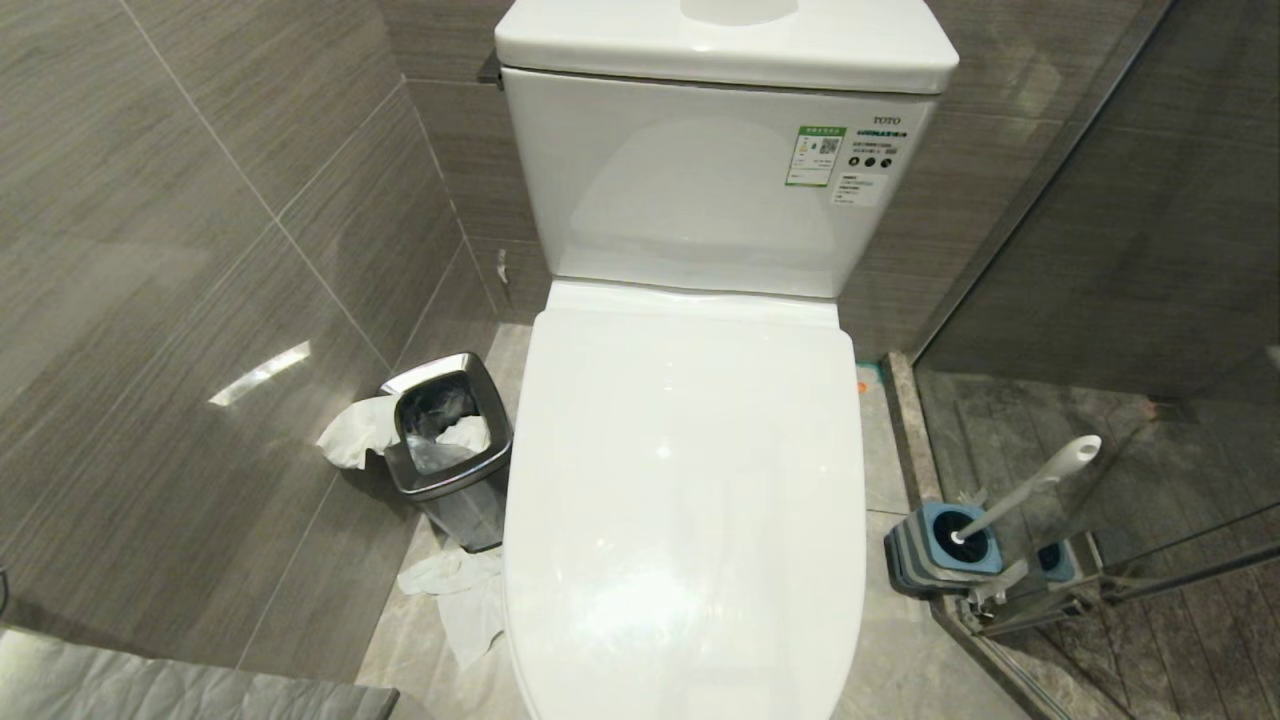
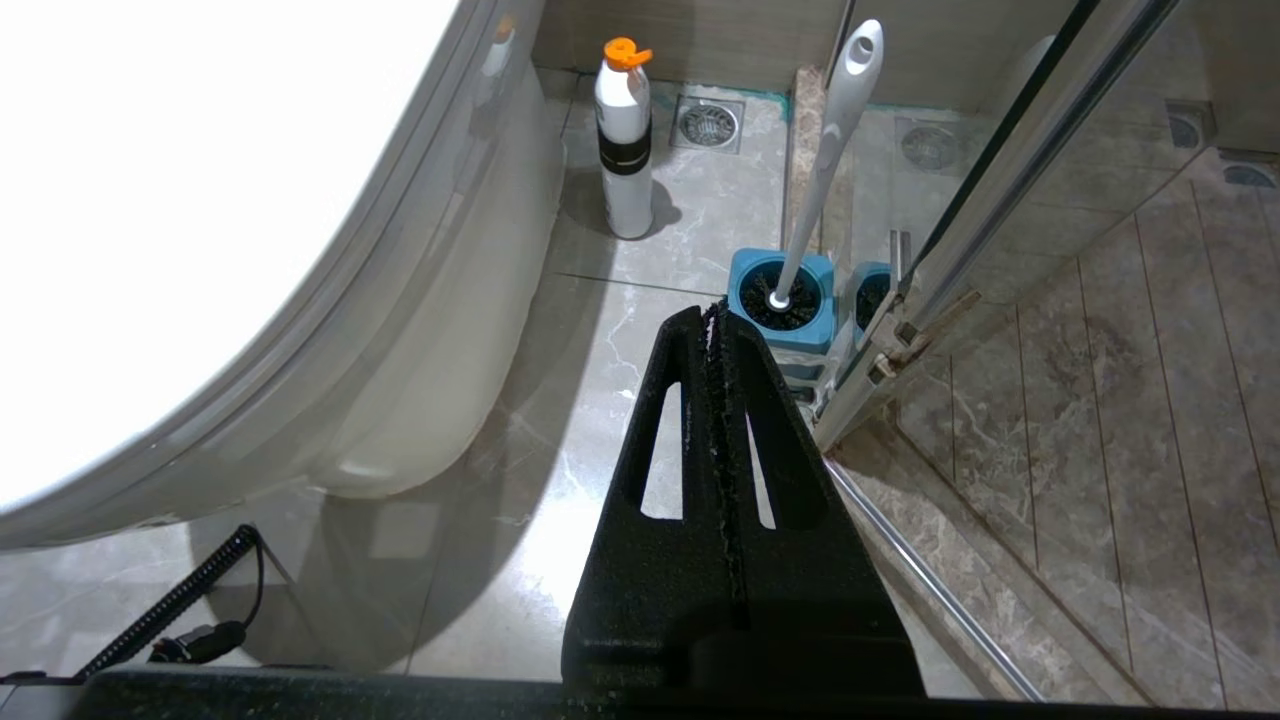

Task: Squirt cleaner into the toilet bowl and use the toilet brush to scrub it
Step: Use the left hand to lift the toilet lid slightly

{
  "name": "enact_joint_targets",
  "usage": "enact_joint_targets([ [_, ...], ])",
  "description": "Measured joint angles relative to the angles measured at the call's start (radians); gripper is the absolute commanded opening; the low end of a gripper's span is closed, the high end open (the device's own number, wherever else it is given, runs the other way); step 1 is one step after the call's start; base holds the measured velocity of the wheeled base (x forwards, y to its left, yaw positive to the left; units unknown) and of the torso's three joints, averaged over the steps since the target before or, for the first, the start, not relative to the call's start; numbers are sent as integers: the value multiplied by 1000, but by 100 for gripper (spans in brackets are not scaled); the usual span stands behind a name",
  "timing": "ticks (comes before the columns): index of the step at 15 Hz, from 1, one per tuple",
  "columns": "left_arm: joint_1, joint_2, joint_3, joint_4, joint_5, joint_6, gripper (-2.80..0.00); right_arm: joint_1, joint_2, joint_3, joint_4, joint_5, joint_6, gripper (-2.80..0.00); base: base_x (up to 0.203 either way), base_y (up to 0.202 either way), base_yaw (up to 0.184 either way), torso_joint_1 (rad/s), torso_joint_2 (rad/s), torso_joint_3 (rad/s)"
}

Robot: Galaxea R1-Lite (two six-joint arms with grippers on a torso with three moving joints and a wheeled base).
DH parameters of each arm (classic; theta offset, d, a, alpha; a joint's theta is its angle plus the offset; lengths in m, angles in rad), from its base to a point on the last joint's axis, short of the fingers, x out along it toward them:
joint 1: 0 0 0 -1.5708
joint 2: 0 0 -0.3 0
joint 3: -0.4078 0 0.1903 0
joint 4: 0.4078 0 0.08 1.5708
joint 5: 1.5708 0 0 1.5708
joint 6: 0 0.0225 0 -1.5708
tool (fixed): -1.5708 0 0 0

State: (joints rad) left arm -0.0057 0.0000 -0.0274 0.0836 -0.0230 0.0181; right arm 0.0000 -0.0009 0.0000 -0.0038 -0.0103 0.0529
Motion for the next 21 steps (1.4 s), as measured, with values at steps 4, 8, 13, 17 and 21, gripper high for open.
enact_joint_targets([
  [4, 0, 0, 0, 0, 0, 0, -280, 0, 0, 0, 0, 0, 1, -280, 0, 0, 0, 0, 0, 0],
  [8, 0, 0, 0, 0, 0, 0, -280, 0, 0, 0, 0, 0, 0, -280, 0, 0, 0, 0, 0, 0],
  [13, 0, 0, 0, 0, 0, 0, -280, 0, 0, 0, 0, -1, 0, -280, 0, 0, 0, 0, 0, 0],
  [17, 0, 0, 0, 0, 0, 0, -280, 0, 0, 0, -1, -1, 1, -280, 0, 0, 0, 0, 0, 0],
  [21, 0, 0, 0, 0, 0, 0, -280, 0, 0, 0, 0, -1, 1, -280, 0, 0, 0, 0, 0, 0],
])
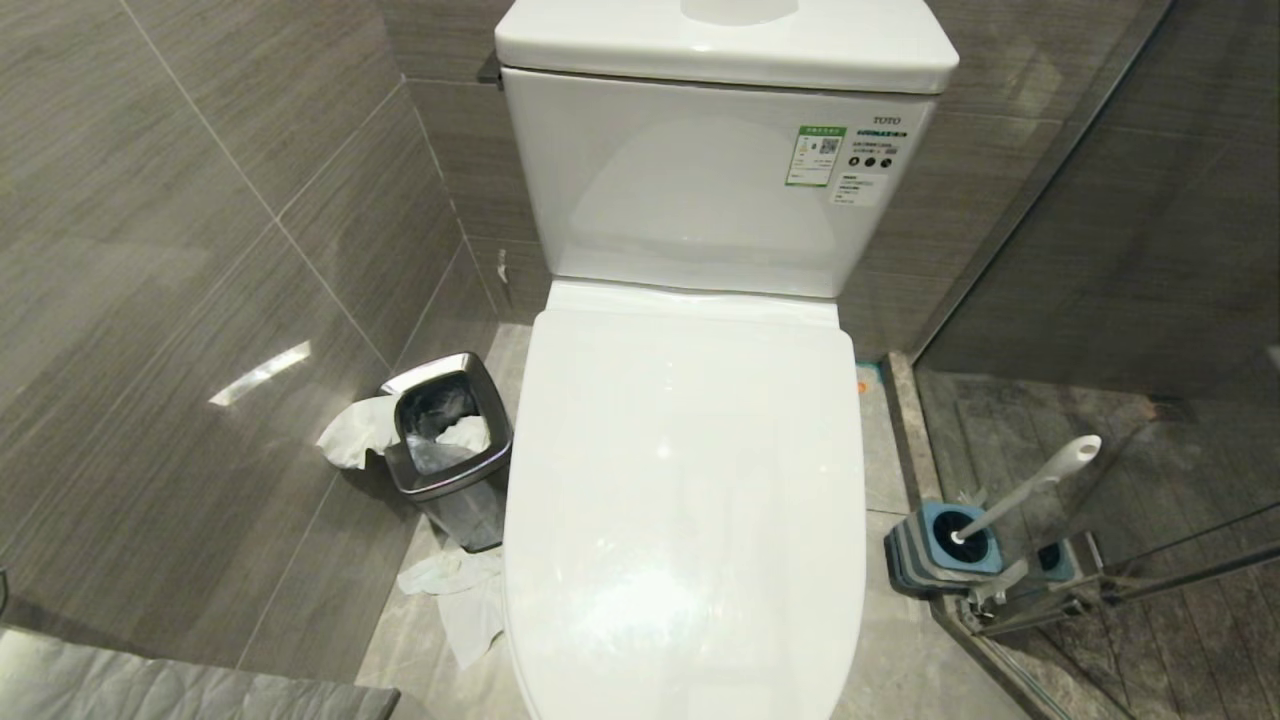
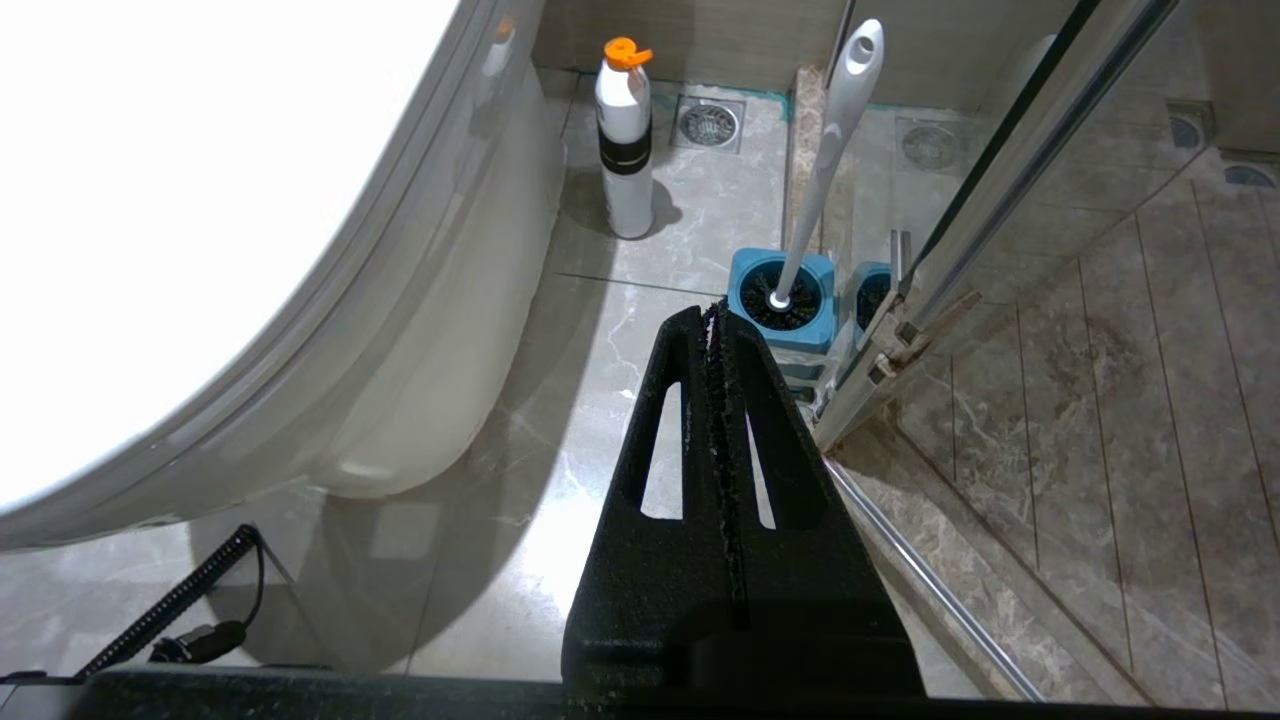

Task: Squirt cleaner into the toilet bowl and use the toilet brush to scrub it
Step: Use the left hand to lift the toilet lid slightly

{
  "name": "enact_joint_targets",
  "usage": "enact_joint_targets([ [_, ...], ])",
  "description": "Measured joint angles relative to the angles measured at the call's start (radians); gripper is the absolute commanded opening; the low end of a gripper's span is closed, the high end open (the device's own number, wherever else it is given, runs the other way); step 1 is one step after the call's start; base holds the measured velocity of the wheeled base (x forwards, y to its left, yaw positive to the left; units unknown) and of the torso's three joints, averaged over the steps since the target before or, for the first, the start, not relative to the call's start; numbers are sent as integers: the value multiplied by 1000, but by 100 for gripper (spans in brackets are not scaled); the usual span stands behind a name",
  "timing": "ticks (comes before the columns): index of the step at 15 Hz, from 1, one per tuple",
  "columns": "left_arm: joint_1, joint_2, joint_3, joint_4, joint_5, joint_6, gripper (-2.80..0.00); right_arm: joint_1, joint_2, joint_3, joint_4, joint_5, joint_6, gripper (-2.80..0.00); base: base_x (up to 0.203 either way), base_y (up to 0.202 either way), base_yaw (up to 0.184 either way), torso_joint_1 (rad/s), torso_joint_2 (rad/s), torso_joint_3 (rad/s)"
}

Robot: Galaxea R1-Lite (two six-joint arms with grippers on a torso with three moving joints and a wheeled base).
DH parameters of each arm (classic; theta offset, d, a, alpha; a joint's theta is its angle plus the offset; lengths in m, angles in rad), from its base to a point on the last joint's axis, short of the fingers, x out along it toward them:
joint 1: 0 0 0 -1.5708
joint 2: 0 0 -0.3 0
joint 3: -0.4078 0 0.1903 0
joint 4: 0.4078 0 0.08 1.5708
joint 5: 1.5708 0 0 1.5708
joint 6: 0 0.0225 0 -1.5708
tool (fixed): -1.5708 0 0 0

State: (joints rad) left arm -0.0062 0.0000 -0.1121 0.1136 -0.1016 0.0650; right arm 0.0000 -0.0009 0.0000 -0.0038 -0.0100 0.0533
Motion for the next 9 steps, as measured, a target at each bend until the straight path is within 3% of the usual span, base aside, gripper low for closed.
enact_joint_targets([
  [3, 0, 0, -23, 31, -69, 4, -280, 0, 0, 0, 0, -1, 0, -280, 0, 0, 0, 0, 0, 0],
  [9, 3, 66, -29, 60, -104, 53, -280, 0, 0, 0, -1, 0, 0, -280, 0, 0, 0, 0, 0, 0],
])
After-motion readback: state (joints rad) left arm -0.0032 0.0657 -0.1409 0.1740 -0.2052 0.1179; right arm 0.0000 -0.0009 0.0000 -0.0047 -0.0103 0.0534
